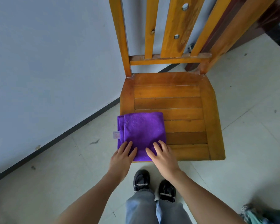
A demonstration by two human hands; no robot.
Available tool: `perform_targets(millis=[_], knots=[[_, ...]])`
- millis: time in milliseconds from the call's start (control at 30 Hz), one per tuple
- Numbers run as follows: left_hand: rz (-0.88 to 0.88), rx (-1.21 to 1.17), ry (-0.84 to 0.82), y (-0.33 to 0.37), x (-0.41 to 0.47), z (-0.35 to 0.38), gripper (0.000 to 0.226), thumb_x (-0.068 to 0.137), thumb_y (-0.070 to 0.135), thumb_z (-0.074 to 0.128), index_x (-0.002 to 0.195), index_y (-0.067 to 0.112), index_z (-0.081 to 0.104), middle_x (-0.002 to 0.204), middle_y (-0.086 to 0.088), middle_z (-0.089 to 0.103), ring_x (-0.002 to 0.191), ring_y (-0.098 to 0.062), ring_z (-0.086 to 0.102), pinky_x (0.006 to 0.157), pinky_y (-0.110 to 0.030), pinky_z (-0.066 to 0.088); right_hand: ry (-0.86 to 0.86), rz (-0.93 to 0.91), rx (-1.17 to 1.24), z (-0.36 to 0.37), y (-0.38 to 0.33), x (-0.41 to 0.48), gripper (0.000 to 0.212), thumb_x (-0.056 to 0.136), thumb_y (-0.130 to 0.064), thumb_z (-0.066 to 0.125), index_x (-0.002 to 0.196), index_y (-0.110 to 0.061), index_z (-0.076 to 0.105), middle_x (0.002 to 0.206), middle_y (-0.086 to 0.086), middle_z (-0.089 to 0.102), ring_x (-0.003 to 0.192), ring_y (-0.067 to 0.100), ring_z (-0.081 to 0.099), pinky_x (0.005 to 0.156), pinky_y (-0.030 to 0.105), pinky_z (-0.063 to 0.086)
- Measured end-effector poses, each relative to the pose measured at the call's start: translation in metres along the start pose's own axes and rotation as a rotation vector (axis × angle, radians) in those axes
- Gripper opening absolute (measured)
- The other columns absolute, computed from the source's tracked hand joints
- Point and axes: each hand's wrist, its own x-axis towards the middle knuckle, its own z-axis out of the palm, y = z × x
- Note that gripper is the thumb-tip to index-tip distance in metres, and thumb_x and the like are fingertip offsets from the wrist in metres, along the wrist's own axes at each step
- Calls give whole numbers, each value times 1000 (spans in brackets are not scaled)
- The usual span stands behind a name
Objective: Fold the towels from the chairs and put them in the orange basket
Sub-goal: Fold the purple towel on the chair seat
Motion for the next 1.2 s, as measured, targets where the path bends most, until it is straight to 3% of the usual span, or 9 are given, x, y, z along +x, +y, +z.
perform_targets(millis=[133, 300, 533, 733, 800, 900, 967, 1100, 1200], knots=[[14, -60, 38, -2, -7, -20, 78, 30, 21, 90, 101, 17, 58, 92, -5, 73, 82, -22, 72, 56, -22, 55, 74, -57, 65, -25, 1, -4, 60, 33, -6, 84, 89, -18, 69, 70, 3, 64, 62, 24, 63, 53, 27, 52], [-36, -102, 115, 2, -31, -81, 86, 26, 21, 89, 101, 18, 46, 92, -3, 73, 80, -20, 72, 55, -22, 55, 184, -195, 59, -95, 2, 2, 73, 35, 0, 81, 102, -14, 53, 74, 7, 64, 65, 26, 63, 65, 32, 56], [-288, -80, 271, 11, -119, -184, 90, 23, 26, 92, 99, 22, 45, 86, 3, 73, 72, -14, 70, 53, -19, 53, 238, -463, 57, -223, -38, 14, 75, 36, -12, 91, 103, -15, 56, 77, 8, 68, 69, 24, 67, 57, 29, 58], [-654, -17, 506, 44, -241, -241, 78, 34, 12, 88, 99, 20, 47, 88, -1, 71, 68, -19, 68, 45, -20, 49, 424, -896, 119, -308, -105, 6, 58, 45, 5, 75, 98, -13, 63, 73, 8, 64, 63, 25, 65, 56, 29, 56], [-777, 4, 540, 59, -275, -245, 76, 36, 11, 88, 99, 20, 47, 88, 0, 71, 68, -19, 68, 50, -19, 51, 480, -1008, 170, -327, -134, 5, 54, 50, 5, 69, 99, -14, 55, 70, 7, 62, 61, 25, 63, 55, 28, 55], [-983, -12, 602, 94, -336, -244, 70, 44, 13, 89, 100, 21, 48, 87, 3, 71, 69, -17, 68, 51, -19, 52, 497, -1180, 194, -354, -190, -16, 47, 47, 6, 63, 90, -14, 62, 67, 6, 61, 57, 24, 60, 51, 24, 50], [-1124, -1, 632, 122, -379, -237, 65, 47, 14, 87, 100, 22, 49, 86, 3, 71, 69, -16, 68, 51, -18, 52, 508, -1314, 221, -362, -227, -44, 37, 57, 1, 50, 87, -15, 65, 68, 5, 62, 57, 23, 61, 51, 23, 50], [-1385, 37, 658, 168, -462, -224, 31, 67, 19, 53, 96, 23, 47, 82, 6, 69, 65, -14, 66, 50, -18, 51, 511, -1553, 330, -358, -302, -102, 40, 62, -6, 31, 96, -18, 49, 66, 3, 63, 55, 23, 61, 48, 25, 50], [-1622, 65, 605, 211, -544, -204, 28, 67, 22, 41, 94, 24, 47, 81, 8, 68, 64, -13, 65, 49, -18, 50, 488, -1727, 425, -358, -375, -172, 38, 61, -7, 34, 94, -19, 47, 59, 1, 59, 49, 21, 58, 43, 20, 44]])
